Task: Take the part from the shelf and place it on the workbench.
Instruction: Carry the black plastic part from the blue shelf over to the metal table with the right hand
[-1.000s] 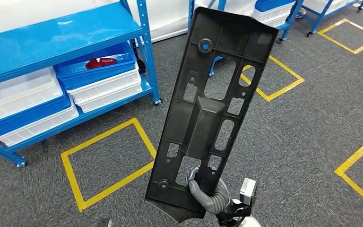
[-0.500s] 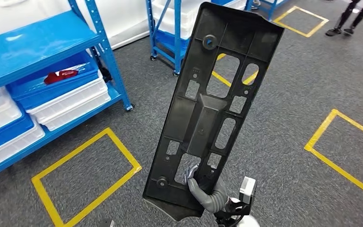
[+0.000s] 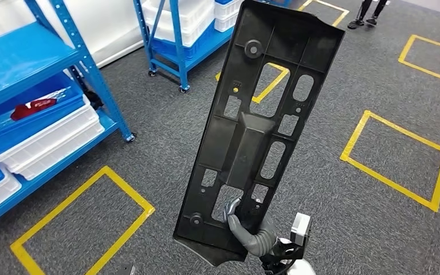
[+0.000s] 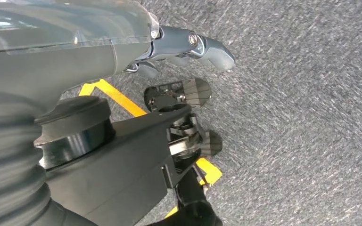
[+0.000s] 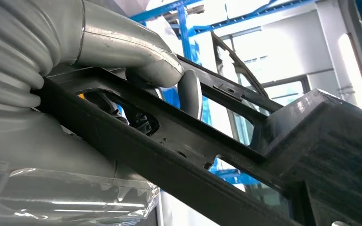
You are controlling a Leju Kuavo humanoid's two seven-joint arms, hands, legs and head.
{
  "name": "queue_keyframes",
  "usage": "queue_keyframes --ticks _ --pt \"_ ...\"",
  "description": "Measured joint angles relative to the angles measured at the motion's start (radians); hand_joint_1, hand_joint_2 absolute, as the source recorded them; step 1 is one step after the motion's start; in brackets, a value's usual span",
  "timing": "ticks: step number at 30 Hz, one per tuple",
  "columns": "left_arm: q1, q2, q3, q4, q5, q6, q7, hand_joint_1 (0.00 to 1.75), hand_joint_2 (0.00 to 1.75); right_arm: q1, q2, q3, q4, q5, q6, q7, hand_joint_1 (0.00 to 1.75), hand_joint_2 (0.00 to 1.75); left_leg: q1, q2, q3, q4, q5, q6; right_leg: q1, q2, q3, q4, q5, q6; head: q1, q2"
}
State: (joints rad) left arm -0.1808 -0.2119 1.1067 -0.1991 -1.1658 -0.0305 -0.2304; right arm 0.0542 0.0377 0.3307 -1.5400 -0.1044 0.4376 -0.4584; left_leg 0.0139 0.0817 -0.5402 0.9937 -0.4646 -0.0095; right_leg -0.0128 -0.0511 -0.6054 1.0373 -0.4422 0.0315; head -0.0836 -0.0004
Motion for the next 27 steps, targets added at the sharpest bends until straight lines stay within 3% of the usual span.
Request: queue_keyframes --ticks 1,3,5,6,8,9,10,11,13,15,17,19,21,23,24,25,26,27 --pt "0.000 0.000 0.000 0.000 0.000 0.000 0.000 0.00 1.75 -0.001 0.000 0.000 -0.001 0.000 0.000 0.000 1.68 1.75 -0.002 0.007 0.002 0.001 -0.002 -0.007 0.004 -0.006 0.008 -0.018 0.001 -0.007 0.000 0.000" --pt "-0.001 0.000 0.000 0.000 0.000 0.000 0.001 0.00 1.75 -0.002 0.001 -0.001 -0.002 0.001 0.001 0.001 1.68 1.75 -0.002 0.022 0.007 -0.001 -0.005 -0.019 0.009 0.010 0.006 -0.018 0.001 -0.024 0.000 0.000" --pt "-0.003 0.000 0.000 0.000 0.000 0.000 0.001 0.00 1.75 -0.001 0.002 -0.002 -0.005 0.002 0.001 0.001 1.68 1.75 0.001 0.006 0.006 0.017 -0.023 -0.031 0.005 0.030 0.009 -0.025 0.005 -0.038 0.000 0.000" --pt "-0.003 0.000 0.000 0.000 0.000 0.000 0.001 0.00 1.75 -0.002 0.004 -0.002 -0.006 0.002 0.001 0.001 1.68 1.75 0.003 -0.016 -0.009 0.053 -0.047 -0.034 0.002 0.040 0.011 -0.029 0.008 -0.045 0.000 0.000" --pt "0.000 0.000 0.000 0.000 0.000 -0.001 0.001 0.00 1.75 -0.004 0.008 -0.002 -0.007 0.002 0.001 0.002 1.68 1.75 0.004 -0.060 -0.069 0.184 -0.114 -0.035 0.005 0.061 0.011 -0.030 0.009 -0.054 0.000 0.000" --pt "0.003 0.000 0.000 0.000 0.001 -0.001 0.001 0.00 1.75 -0.004 0.010 -0.002 -0.007 0.002 0.001 0.002 1.68 1.75 0.004 -0.068 -0.102 0.250 -0.137 -0.035 0.008 0.074 0.010 -0.030 0.010 -0.057 0.000 0.000" --pt "0.005 0.000 0.000 0.000 0.001 -0.001 0.001 0.00 1.75 -0.003 0.011 -0.002 -0.007 0.002 0.002 0.002 1.68 1.75 0.003 -0.071 -0.123 0.289 -0.143 -0.032 0.011 0.088 0.011 -0.029 0.010 -0.058 0.000 0.000" --pt "0.006 0.000 0.000 0.000 0.001 0.000 0.001 0.00 1.75 -0.002 0.011 -0.003 -0.006 0.002 0.002 0.002 1.68 1.75 0.002 -0.073 -0.127 0.290 -0.128 -0.028 0.015 0.102 0.011 -0.028 0.010 -0.059 0.000 0.000" --pt "0.005 0.000 0.000 0.000 0.002 0.000 0.001 0.00 1.75 -0.001 0.011 -0.003 -0.007 0.003 0.002 0.003 1.68 1.75 -0.002 -0.092 -0.083 0.182 -0.055 -0.012 0.020 0.129 0.013 -0.027 0.010 -0.059 0.000 0.000" --pt "0.004 0.002 0.000 0.000 0.001 0.000 -0.001 0.00 1.75 -0.001 0.012 -0.003 -0.007 0.003 0.002 0.003 1.68 1.75 -0.004 -0.141 -0.030 0.057 -0.004 0.007 0.021 0.152 0.011 -0.023 0.011 -0.056 0.000 0.000" --pt "0.004 0.003 0.000 0.000 0.001 0.000 -0.001 0.00 1.75 0.001 0.012 -0.003 -0.008 0.003 0.003 0.003 1.68 1.75 -0.008 -0.164 -0.011 0.012 0.000 0.016 0.014 0.174 0.004 -0.022 0.014 -0.045 0.000 0.000" --pt "0.003 0.000 -0.001 0.000 -0.001 0.000 0.000 0.00 1.75 0.007 0.012 -0.004 -0.010 0.003 0.005 0.003 1.68 1.75 -0.006 -0.144 -0.003 -0.003 0.006 0.016 0.011 0.191 0.000 -0.025 0.018 -0.032 0.000 0.000" --pt "0.001 -0.002 -0.001 0.001 -0.003 0.000 0.000 0.00 1.75 0.012 0.010 -0.005 -0.014 0.003 0.007 0.003 1.68 1.75 0.002 -0.118 0.006 -0.024 0.017 0.021 0.015 0.151 -0.019 0.011 -0.007 -0.021 0.000 0.000" --pt "0.004 -0.002 -0.001 0.001 -0.002 0.000 0.000 0.00 1.75 0.013 0.010 -0.005 -0.016 0.004 0.008 0.003 1.68 1.75 0.003 -0.089 0.010 -0.032 0.019 0.024 0.012 0.088 -0.075 0.122 -0.068 -0.009 0.000 0.000" --pt "0.007 -0.002 -0.001 0.001 -0.001 0.000 0.000 0.00 1.75 0.014 0.009 -0.005 -0.016 0.004 0.008 0.003 1.68 1.75 0.002 -0.074 0.010 -0.031 0.018 0.023 0.008 0.072 -0.108 0.186 -0.094 -0.003 0.000 0.000" --pt "0.009 -0.002 -0.001 0.001 0.000 0.000 0.000 0.00 1.75 0.016 0.009 -0.005 -0.016 0.004 0.008 0.003 1.68 1.75 0.002 -0.059 0.010 -0.030 0.017 0.021 0.002 0.063 -0.130 0.228 -0.104 0.003 0.000 0.000" --pt "0.010 -0.002 0.000 0.001 0.001 0.001 0.000 0.00 1.75 0.018 0.008 -0.006 -0.016 0.004 0.009 0.003 1.68 1.75 0.003 -0.045 0.010 -0.029 0.014 0.019 -0.003 0.057 -0.135 0.238 -0.097 0.008 0.000 0.000" --pt "0.010 -0.003 0.000 0.001 0.002 0.001 0.000 0.00 1.75 0.019 0.008 -0.006 -0.016 0.004 0.010 0.003 1.68 1.75 0.004 -0.032 0.011 -0.026 0.012 0.016 -0.007 0.051 -0.118 0.204 -0.072 0.013 0.000 0.000"
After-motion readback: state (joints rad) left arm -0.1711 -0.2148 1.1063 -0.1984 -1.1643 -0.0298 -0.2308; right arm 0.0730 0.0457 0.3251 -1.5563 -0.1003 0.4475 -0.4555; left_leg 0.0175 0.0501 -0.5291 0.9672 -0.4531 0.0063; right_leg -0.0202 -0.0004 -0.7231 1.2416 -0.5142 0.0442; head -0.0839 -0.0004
